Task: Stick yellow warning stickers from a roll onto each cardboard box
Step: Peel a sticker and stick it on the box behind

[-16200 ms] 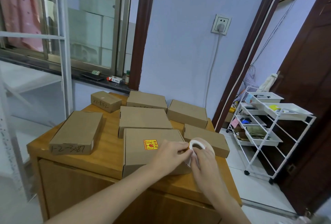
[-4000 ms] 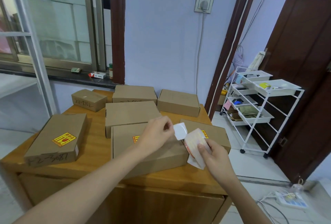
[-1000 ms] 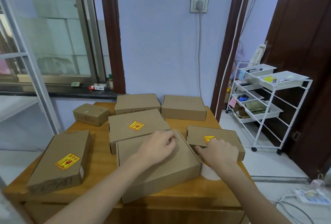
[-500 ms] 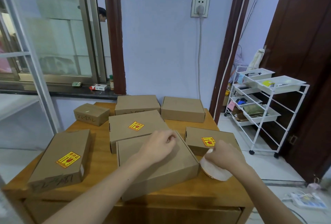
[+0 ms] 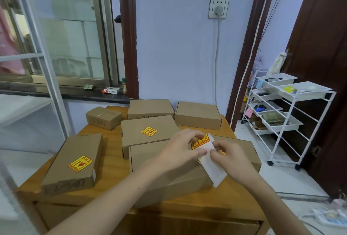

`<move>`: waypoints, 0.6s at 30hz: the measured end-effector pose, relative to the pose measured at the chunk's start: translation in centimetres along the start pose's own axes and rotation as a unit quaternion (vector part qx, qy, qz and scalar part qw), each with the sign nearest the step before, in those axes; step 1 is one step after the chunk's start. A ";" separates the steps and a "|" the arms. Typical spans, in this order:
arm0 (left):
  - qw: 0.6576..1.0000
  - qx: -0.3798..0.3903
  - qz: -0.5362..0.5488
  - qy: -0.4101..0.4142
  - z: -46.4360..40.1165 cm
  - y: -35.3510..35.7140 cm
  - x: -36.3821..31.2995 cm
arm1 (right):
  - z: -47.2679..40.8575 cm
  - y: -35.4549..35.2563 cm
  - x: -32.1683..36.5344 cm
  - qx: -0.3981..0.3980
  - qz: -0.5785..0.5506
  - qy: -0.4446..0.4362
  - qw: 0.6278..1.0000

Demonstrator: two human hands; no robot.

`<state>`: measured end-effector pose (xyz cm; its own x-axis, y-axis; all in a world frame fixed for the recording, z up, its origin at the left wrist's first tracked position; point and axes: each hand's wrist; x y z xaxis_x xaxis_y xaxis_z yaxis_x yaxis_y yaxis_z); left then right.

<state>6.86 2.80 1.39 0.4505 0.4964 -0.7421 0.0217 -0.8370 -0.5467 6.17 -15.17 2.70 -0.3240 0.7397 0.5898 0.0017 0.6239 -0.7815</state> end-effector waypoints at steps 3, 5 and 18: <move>1.000 -0.005 0.009 -0.009 0.2 -0.4 0.7 | 0.0 0.7 -0.1 0.010 -0.019 -0.005 1.000; 1.000 -0.007 0.009 -0.012 0.3 -0.4 1.0 | -0.2 1.1 -0.1 0.016 -0.042 -0.010 0.999; 0.998 -0.022 0.058 -0.009 0.3 -1.4 1.0 | -0.7 2.2 0.1 -0.020 -0.035 -0.048 0.998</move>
<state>6.98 4.54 1.32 0.4369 0.3983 -0.8065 0.0100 -0.8987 -0.4385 6.78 -13.61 1.19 -0.4136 0.6678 0.6189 0.0124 0.6838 -0.7296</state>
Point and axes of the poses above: each hand's wrist, its own z-axis away from the middle knuckle, its own y-axis out of the palm, x = y × z, and after that the axes turned 11 degrees about z, right-handed
